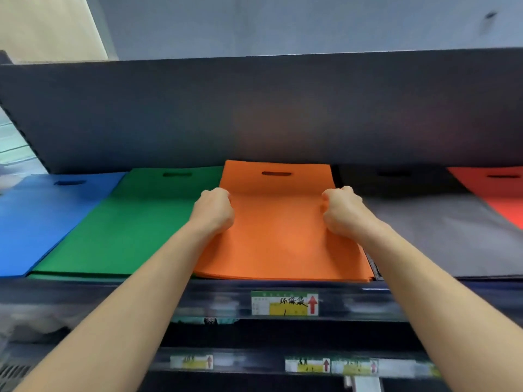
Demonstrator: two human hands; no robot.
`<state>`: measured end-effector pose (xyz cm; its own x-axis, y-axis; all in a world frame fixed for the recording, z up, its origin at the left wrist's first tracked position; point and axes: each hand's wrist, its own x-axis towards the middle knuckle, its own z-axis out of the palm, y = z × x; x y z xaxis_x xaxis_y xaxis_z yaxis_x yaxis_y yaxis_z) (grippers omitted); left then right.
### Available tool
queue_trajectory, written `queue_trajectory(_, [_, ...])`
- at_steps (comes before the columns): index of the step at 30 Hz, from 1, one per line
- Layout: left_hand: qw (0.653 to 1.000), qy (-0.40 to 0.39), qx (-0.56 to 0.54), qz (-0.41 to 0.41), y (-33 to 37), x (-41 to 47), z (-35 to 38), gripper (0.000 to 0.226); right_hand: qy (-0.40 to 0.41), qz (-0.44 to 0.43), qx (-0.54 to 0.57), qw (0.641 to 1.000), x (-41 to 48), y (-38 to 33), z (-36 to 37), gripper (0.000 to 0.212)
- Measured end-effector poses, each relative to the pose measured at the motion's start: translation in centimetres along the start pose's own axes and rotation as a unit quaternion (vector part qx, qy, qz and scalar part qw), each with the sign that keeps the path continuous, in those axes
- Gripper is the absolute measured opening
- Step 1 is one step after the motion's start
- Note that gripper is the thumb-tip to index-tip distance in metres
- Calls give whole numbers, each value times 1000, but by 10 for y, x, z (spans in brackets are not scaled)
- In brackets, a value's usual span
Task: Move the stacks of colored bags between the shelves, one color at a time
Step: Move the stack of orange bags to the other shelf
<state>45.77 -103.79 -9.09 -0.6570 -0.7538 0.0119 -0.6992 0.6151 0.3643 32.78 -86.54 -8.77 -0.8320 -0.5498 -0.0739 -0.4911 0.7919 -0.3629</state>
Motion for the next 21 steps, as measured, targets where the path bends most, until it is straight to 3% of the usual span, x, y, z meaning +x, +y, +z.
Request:
queue_trajectory(4, [995, 22, 92, 14, 14, -7, -10, 34, 44, -12, -18, 999, -8, -2, -10, 43])
queue_trajectory(8, [978, 82, -9, 191, 54, -16, -23, 35, 137, -83, 11, 987, -25, 2, -32, 34])
queue_trajectory(15, [886, 119, -153, 421, 162, -66, -20, 33, 281, -111, -35, 953, -81, 62, -89, 36])
queue_trajectory(21, [801, 171, -122, 561, 261, -125, 5, 28, 375, -33, -87, 922, -140, 152, -136, 33])
